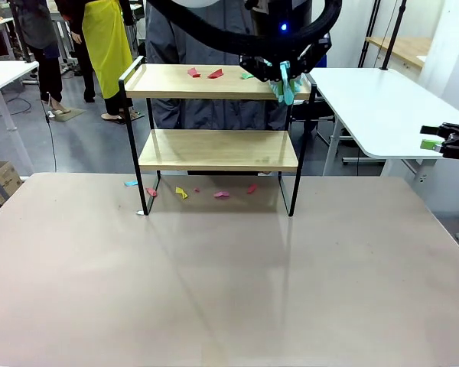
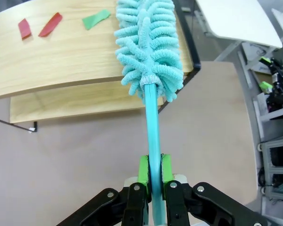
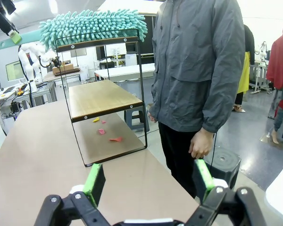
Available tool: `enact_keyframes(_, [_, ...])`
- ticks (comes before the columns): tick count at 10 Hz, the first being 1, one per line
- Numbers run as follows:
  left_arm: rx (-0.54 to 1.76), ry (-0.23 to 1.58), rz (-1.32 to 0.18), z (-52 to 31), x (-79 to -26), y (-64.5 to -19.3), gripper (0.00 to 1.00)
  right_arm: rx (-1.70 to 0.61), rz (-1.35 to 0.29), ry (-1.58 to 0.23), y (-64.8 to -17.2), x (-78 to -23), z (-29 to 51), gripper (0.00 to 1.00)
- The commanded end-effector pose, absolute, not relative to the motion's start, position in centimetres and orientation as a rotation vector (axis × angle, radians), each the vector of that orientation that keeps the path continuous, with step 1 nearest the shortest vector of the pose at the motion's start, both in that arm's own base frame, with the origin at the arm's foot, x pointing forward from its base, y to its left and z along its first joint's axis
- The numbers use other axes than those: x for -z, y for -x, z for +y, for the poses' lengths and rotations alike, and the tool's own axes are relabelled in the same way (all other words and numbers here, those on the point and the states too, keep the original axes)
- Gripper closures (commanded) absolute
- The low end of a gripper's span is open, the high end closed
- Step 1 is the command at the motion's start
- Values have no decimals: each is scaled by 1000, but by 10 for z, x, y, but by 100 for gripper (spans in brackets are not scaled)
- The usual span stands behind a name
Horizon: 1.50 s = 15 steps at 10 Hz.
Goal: Clean the shelf.
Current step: Clean the specific section of the Shelf indicated by the human with the Duster.
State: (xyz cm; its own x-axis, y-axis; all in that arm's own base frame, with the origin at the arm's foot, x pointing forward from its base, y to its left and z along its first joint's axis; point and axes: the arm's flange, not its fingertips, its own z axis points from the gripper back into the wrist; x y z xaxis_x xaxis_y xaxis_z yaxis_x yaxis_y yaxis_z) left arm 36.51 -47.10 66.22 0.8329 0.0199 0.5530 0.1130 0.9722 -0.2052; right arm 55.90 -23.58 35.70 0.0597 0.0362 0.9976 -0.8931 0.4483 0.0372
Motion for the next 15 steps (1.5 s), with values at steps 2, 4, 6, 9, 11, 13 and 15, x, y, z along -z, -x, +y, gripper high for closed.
enact_keyframes(2, [1,128,-572,-417,-665,-378,87,-843,-1311,-854,-558,-362,-233,0])
enact_keyframes(4, [-22,-5,-579,-366,-661,-390,87,-843,-1311,-854,-558,-362,-233,0])
enact_keyframes(6, [-25,-140,-563,-329,-651,-396,87,-843,-1311,-854,-558,-362,-233,0])
enact_keyframes(9, [-75,-364,-587,-279,-648,-391,87,-843,-1311,-854,-558,-362,-233,0])
enact_keyframes(11, [-98,-392,-676,-266,-662,-379,87,-843,-1311,-854,-558,-362,-233,0])
enact_keyframes(13, [-41,-260,-746,-273,-681,-365,87,-843,-1311,-854,-558,-362,-233,0])
enact_keyframes(15, [-66,-338,-647,-280,-667,-381,87,-843,-1311,-854,-558,-362,-233,0])
